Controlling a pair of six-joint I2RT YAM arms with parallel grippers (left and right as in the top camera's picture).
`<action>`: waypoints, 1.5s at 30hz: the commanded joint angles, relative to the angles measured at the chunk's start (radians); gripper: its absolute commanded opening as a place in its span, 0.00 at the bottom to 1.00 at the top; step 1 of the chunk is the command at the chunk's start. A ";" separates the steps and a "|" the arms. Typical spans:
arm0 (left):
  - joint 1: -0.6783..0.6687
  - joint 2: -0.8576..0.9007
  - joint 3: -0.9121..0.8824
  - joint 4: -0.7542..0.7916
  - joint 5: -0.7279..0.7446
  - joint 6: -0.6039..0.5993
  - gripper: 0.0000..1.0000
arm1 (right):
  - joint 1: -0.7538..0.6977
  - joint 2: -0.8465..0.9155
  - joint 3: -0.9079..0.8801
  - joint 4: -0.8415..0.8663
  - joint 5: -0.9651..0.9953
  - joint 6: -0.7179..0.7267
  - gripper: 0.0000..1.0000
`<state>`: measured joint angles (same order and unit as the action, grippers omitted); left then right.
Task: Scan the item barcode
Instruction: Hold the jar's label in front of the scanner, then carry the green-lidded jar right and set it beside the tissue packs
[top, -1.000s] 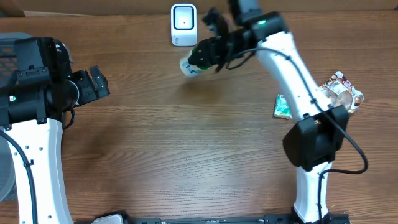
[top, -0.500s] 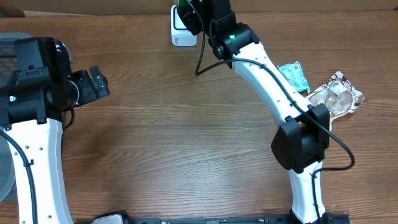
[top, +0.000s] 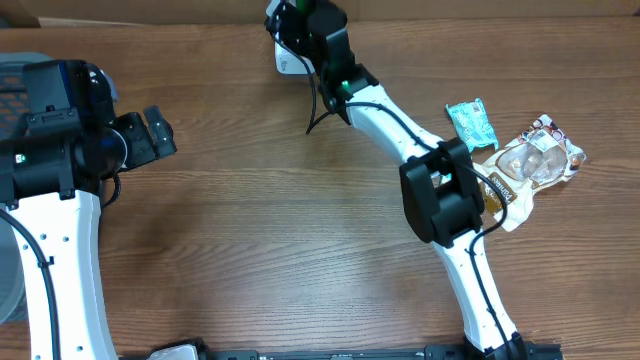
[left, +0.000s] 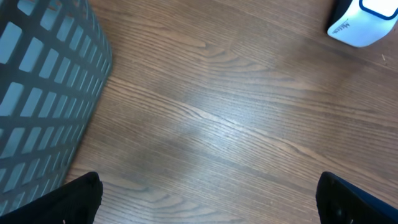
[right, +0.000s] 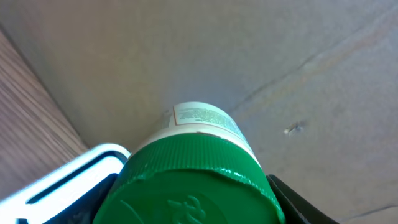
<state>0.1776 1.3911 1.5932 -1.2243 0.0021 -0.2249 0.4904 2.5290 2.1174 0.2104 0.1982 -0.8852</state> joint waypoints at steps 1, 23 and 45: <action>0.005 -0.018 0.006 0.001 -0.013 0.023 1.00 | -0.013 0.031 0.009 0.060 0.041 -0.131 0.42; 0.005 -0.018 0.006 0.001 -0.012 0.023 1.00 | 0.000 0.052 0.009 0.101 0.037 -0.193 0.39; 0.005 -0.018 0.006 0.001 -0.013 0.023 1.00 | 0.011 -0.396 0.009 -0.778 -0.813 0.827 0.47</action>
<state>0.1776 1.3911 1.5932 -1.2240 0.0021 -0.2249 0.4911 2.1750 2.1132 -0.5007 -0.2817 -0.2726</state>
